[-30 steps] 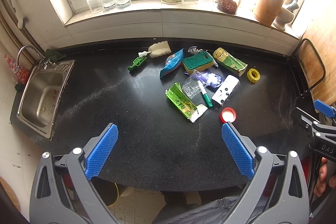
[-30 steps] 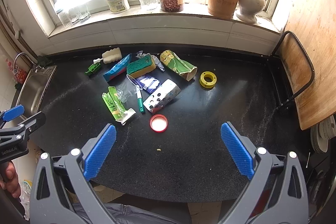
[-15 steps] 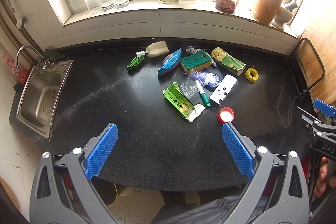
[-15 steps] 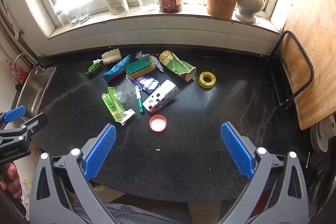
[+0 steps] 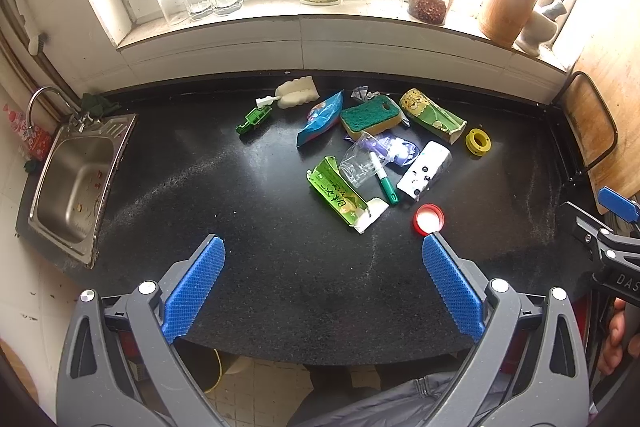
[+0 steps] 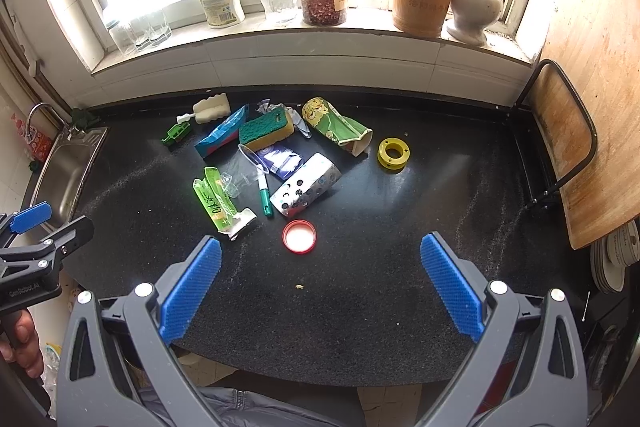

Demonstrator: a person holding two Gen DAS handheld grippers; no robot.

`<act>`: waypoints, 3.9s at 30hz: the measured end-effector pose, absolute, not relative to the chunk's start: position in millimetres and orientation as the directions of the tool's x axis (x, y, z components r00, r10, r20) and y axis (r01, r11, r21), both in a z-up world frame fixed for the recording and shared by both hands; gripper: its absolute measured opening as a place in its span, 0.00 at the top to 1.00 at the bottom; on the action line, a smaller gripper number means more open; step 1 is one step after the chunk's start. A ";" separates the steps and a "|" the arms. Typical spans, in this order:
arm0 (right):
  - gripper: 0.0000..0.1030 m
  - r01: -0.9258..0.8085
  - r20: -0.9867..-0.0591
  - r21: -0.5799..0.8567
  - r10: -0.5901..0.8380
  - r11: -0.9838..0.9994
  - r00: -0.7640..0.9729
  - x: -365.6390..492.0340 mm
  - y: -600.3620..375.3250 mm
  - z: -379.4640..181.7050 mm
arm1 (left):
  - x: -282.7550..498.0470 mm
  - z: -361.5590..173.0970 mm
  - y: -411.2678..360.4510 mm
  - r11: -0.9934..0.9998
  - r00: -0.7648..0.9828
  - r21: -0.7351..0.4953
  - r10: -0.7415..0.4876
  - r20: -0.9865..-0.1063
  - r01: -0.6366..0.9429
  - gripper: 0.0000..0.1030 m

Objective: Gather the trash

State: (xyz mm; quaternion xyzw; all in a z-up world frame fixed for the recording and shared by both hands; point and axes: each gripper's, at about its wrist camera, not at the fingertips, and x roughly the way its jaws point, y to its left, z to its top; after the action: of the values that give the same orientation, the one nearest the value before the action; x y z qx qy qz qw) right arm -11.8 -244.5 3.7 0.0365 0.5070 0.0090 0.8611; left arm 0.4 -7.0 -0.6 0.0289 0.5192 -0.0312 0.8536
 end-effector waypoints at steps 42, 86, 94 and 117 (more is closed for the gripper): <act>0.36 0.033 -0.922 0.025 0.010 0.999 0.388 219.8 -369.1 -247.8 | 275.1 -248.5 80.3 0.924 0.521 0.153 -0.058 -0.851 0.351 0.19; 0.47 -0.620 -0.822 0.179 0.463 0.764 0.333 47.2 -36.8 -92.7 | -86.3 -131.8 224.6 0.956 0.551 -0.019 0.151 -0.821 -0.291 0.76; 0.47 -0.886 -0.821 0.319 0.566 0.337 -0.080 -70.8 196.3 -129.6 | -235.8 -201.9 331.1 0.775 0.403 -0.052 0.269 -0.875 -0.630 0.76; 0.25 -0.917 -0.894 0.323 0.393 0.233 -0.215 -147.8 365.9 -211.4 | -304.2 -293.4 428.7 0.666 0.395 -0.153 0.228 -0.890 -0.730 0.31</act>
State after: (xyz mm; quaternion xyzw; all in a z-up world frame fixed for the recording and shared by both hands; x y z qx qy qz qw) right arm -147.8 365.9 -211.4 -0.2457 0.5331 0.5685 0.5764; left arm -304.2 428.7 -293.4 -0.2738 0.4587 0.3036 0.7890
